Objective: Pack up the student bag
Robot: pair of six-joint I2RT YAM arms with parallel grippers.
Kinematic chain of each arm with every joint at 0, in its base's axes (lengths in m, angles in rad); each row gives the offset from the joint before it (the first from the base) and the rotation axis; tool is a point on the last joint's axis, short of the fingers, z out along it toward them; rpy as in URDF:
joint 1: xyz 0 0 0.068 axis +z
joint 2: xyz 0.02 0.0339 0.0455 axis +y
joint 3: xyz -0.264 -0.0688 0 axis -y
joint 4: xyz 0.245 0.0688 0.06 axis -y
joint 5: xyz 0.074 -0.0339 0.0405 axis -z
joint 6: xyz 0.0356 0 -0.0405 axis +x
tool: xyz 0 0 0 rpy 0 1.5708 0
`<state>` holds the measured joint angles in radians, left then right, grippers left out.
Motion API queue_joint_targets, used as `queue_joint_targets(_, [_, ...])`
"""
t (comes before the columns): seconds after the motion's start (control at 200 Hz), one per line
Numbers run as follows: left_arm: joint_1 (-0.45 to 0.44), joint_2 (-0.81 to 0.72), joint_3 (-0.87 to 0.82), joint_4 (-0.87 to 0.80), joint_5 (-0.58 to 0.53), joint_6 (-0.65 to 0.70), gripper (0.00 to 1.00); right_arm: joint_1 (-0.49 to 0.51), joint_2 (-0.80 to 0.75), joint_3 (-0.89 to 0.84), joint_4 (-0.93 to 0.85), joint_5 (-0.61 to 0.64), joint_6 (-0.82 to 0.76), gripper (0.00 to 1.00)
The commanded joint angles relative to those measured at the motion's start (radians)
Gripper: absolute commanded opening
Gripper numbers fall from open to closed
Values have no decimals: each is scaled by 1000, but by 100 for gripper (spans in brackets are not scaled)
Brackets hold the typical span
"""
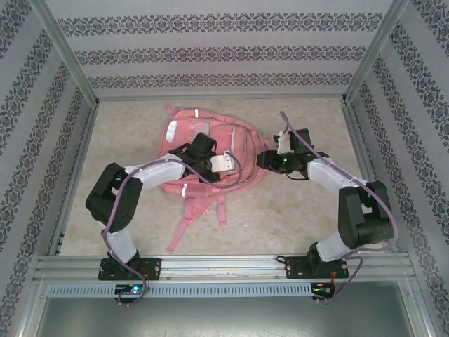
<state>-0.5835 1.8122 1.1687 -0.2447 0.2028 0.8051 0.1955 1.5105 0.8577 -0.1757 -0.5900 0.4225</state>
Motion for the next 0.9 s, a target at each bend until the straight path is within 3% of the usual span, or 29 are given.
queue_joint_targets(0.0, [-14,67,93,-36,-29,69,27,55,-61,-40,0,-29,9,46])
queue_joint_targets(0.095, [-13,82,148,-136,43,81,6,115,-79,-62,26,-61,15,46])
queue_joint_targets(0.215, [-12,33,151,-179,173,61,1,187,-97,-77,54,-55,15,49])
queue_joint_targets(0.49, [3,22,207,-257,469,-70,0,263,-38,-59,166,55,83,49])
queue_joint_targets(0.814, [33,113,315,-322,600,-198,0,336,5,-113,315,272,103,33])
queue_joint_targets(0.894, [33,110,295,-302,601,-189,0,347,5,-101,307,326,96,23])
